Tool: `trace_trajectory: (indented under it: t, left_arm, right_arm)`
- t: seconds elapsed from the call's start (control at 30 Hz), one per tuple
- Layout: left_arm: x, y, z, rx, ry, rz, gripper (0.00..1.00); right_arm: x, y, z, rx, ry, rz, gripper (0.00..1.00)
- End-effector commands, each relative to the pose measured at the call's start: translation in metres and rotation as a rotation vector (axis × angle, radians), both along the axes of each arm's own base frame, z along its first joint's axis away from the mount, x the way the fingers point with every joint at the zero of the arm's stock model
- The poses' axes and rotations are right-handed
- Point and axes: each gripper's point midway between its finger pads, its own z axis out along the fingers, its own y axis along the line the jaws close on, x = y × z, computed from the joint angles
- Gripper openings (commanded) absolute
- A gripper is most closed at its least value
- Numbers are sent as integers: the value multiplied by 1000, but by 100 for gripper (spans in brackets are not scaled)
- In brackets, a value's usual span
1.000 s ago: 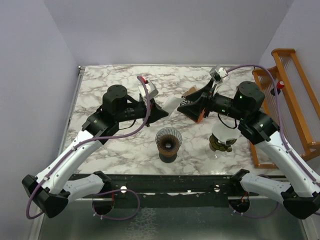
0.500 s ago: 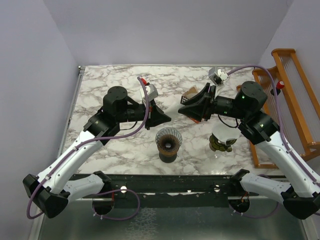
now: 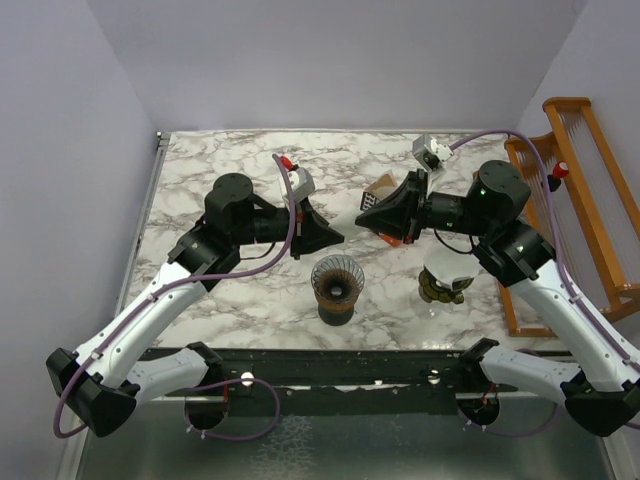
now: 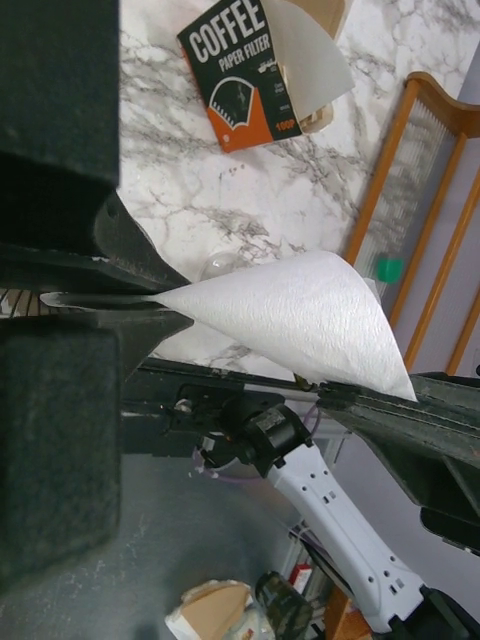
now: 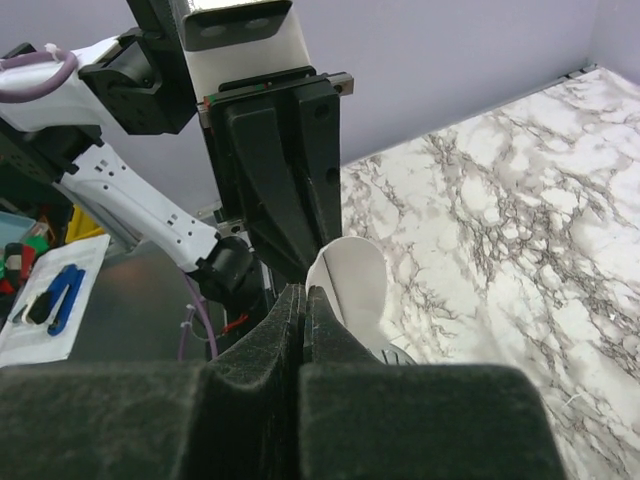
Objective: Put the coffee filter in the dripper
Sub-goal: Pick up the coffee filter from the center of the board.
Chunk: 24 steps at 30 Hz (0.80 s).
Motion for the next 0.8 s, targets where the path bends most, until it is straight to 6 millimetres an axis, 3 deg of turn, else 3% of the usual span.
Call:
trace_trajectory:
  t: [0.0, 0.03, 0.1, 0.13, 0.33, 0.43, 0.6, 0.77]
  left_arm:
    - [-2, 4, 7, -25, -12, 28, 23]
    - [2, 7, 7, -22, -13, 64, 37]
    - [16, 15, 5, -18, -1, 177, 81]
    - [21, 20, 5, -19, 2, 229, 96]
    - [41, 47, -2, -26, 72, 469, 99]
    - [39, 56, -3, -73, 129, 531, 99]
    - [14, 47, 4, -235, 229, 424, 99]
    - [-18, 46, 34, -494, 223, 250, 99]
  right_arm:
    - [-2, -2, 5, -6, -38, 16, 0]
    - [-2, -4, 5, -17, -53, 9, 1]
    - [1, -8, 1, -48, -77, -16, 1]
    - [2, -10, 0, -61, -88, -30, 0]
    - [4, -17, 7, -76, -175, -67, 1]
    - [4, -19, 15, -64, -228, -71, 1]
    - [-7, -14, 39, 20, -288, -14, 1]
    - [-26, -13, 66, 115, -330, 58, 0]
